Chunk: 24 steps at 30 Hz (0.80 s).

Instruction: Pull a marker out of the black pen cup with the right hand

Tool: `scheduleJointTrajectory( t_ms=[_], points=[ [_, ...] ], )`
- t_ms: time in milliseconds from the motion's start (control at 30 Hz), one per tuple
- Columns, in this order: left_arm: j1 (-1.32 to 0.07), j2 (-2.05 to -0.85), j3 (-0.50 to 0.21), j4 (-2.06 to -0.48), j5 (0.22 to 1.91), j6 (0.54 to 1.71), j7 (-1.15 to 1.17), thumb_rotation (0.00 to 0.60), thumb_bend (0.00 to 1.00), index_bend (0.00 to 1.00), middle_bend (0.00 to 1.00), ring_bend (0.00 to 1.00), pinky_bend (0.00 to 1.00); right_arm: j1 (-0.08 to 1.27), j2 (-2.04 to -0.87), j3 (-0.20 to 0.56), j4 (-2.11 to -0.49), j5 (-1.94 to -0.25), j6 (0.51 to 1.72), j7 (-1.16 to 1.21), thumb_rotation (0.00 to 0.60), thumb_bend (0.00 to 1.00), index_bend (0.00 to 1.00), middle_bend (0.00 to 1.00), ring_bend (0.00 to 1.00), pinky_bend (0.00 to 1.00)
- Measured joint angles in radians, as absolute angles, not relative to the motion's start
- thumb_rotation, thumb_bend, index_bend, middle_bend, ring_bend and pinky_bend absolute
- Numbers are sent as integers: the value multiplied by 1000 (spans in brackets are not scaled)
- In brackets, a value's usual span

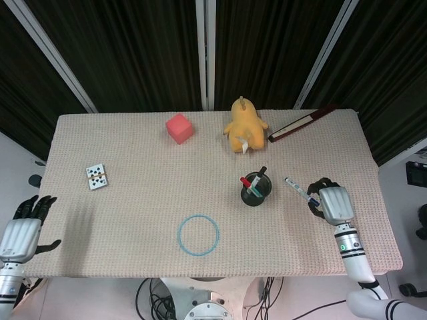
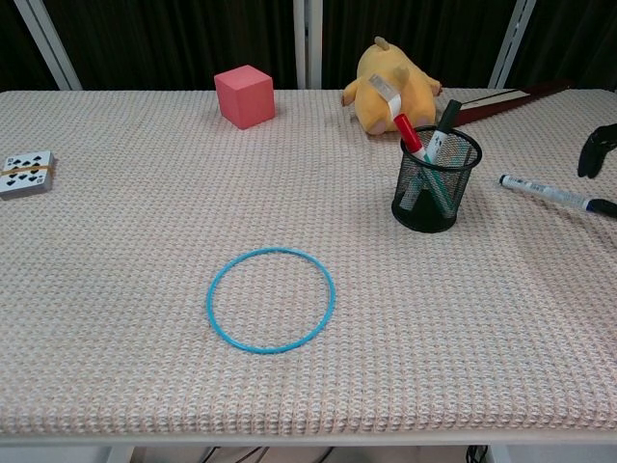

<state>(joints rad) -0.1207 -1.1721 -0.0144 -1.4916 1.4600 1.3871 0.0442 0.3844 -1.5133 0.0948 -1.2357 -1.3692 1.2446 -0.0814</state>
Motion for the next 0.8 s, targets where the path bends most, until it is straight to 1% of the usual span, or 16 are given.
scheduleJointTrajectory(
  t_ms=[167,333,433,533,633,700,800],
  points=[
    [-116,-1169,-14,-1492,1460,1394,39,600,0,107,83,0,106,379,-1430,73,-1363,-1411,1236,-56,600,45,0,0,0,25],
    [-115,-1172,-13,-1492,1462,1396,41,600,0,107,83,0,106,347,-1347,51,-1448,-1467,1302,-44,600,63,0,0,0,0],
    [-116,-1172,-13,-1496,1467,1400,44,600,0,107,83,0,106,315,-1313,42,-1465,-1469,1345,-95,600,64,0,0,0,0],
    [-115,-1170,-14,-1499,1476,1411,45,600,0,106,82,0,106,268,-1284,38,-1481,-1443,1393,-195,600,66,0,0,0,0],
    [-113,-1171,-18,-1497,1483,1428,50,600,0,106,77,0,106,196,-1249,37,-1509,-1380,1459,-296,600,66,0,0,0,0],
    [-111,-1175,-22,-1492,1486,1442,54,600,0,106,76,0,106,147,-1229,41,-1525,-1340,1509,-325,600,67,0,0,0,0],
    [-108,-1181,-26,-1483,1487,1451,56,600,0,106,76,0,106,107,-1210,50,-1543,-1316,1544,-318,600,74,0,0,0,0]
  ],
)
